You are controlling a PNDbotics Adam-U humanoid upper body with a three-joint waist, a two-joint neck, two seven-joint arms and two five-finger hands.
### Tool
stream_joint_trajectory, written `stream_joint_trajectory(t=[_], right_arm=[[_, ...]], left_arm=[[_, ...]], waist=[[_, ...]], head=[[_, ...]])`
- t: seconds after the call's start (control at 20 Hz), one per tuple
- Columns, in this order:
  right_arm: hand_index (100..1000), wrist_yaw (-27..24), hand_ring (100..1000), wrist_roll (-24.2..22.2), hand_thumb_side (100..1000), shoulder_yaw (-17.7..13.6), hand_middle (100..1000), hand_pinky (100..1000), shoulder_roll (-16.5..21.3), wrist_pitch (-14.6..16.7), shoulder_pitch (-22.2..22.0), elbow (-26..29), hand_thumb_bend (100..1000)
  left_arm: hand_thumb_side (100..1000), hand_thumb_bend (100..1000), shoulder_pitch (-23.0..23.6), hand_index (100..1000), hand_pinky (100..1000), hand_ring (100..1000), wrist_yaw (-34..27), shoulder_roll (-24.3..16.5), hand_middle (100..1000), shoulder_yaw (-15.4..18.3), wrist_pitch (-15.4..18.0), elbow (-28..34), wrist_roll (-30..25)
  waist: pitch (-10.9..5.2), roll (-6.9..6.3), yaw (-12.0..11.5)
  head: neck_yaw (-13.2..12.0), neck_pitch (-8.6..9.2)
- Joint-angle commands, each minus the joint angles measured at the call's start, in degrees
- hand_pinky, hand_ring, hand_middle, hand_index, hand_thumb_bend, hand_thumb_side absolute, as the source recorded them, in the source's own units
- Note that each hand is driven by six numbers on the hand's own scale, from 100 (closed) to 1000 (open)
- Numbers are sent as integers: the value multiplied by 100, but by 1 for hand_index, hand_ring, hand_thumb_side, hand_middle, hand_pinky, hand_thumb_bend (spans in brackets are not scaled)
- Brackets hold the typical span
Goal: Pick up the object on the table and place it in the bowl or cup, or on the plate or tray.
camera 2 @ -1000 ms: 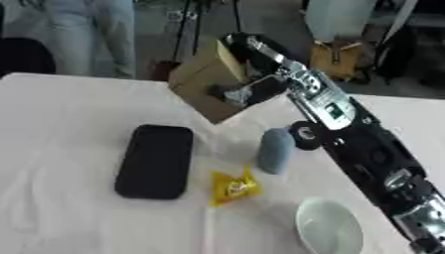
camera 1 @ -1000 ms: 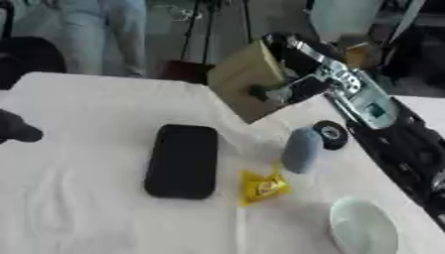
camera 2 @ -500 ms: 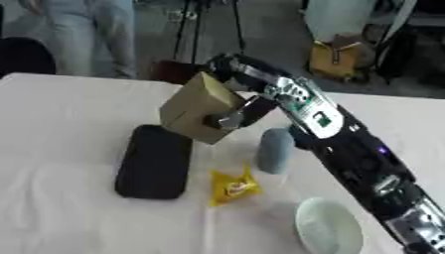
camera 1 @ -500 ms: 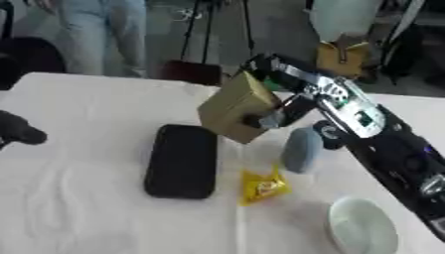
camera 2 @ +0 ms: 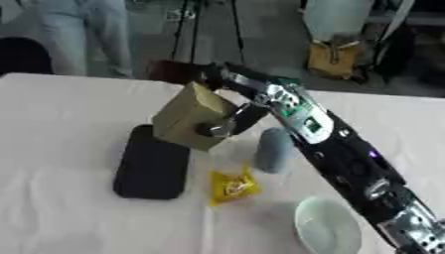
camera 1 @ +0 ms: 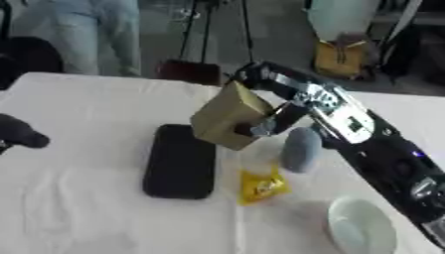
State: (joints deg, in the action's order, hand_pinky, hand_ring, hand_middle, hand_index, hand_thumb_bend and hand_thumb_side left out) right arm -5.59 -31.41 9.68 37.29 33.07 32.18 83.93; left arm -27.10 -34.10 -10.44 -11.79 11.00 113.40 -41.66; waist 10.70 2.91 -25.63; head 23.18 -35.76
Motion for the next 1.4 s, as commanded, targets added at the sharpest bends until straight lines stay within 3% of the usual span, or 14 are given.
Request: stream_joint_trajectory(t=[0.05, 0.15, 0.35, 0.5, 0.65, 0.75, 0.9, 1.2, 1.25, 1.3, 1.4], right_arm=[[565, 159, 306, -809, 100, -13, 265, 322, 1, 780, 62, 12, 100], [563, 451, 313, -702, 100, -76, 272, 326, -40, 839, 83, -117, 100], [551, 1445, 315, 156, 100, -177, 280, 313, -78, 837, 130, -269, 100], [542, 2568, 324, 1469, 100, -369, 293, 298, 2, 513, 136, -231, 100], [540, 3490, 325, 2644, 100, -280, 297, 290, -7, 243, 80, -147, 100], [539, 3842, 324, 3126, 100, -176, 296, 289, -41, 186, 45, -110, 100], [542, 4120, 324, 3380, 100, -12, 296, 295, -117, 280, 29, -85, 100], [542, 4342, 325, 3313, 100, 183, 297, 297, -332, 567, 52, -62, 100], [542, 4370, 326, 3293, 100, 213, 299, 297, -375, 610, 60, -45, 282], [541, 4403, 327, 3272, 100, 262, 299, 298, -432, 680, 75, -4, 104], [539, 4485, 329, 3243, 100, 342, 301, 298, -533, 778, 95, 72, 133]], left_arm=[[713, 100, -59, 945, 803, 819, -15, 25, 828, -7, -8, 119, -37], [713, 100, -61, 945, 803, 820, -16, 29, 828, -13, -14, 119, -43], [715, 100, -63, 945, 802, 821, -9, 44, 828, -24, -35, 119, -46], [714, 100, -84, 945, 802, 822, -17, 74, 829, -58, -69, 119, -68], [714, 100, -101, 945, 802, 822, -26, 91, 829, -75, -93, 119, -83], [715, 100, -110, 945, 802, 823, -31, 102, 829, -87, -110, 119, -94], [715, 100, -122, 945, 802, 823, -46, 121, 829, -107, -130, 119, -115], [715, 100, -146, 945, 802, 824, -84, 142, 829, -152, -166, 119, -161], [715, 100, -149, 945, 802, 825, -90, 147, 829, -160, -174, 119, -167], [714, 100, -157, 945, 802, 825, -112, 151, 830, -175, -185, 119, -177], [713, 100, -169, 946, 802, 825, -124, 155, 830, -186, -189, 119, -195]], waist=[[-65, -23, -13], [-63, -19, -15], [-61, -5, -28], [-55, 18, -65], [-47, 39, -84], [-41, 50, -95], [-37, 62, -121], [-36, 71, -136], [-35, 73, -138], [-35, 75, -144], [-36, 81, -151]], head=[[24, 32], [24, 37], [26, 45], [43, 66], [54, 88], [53, 101], [48, 106], [41, 113], [38, 112], [32, 109], [27, 110]])
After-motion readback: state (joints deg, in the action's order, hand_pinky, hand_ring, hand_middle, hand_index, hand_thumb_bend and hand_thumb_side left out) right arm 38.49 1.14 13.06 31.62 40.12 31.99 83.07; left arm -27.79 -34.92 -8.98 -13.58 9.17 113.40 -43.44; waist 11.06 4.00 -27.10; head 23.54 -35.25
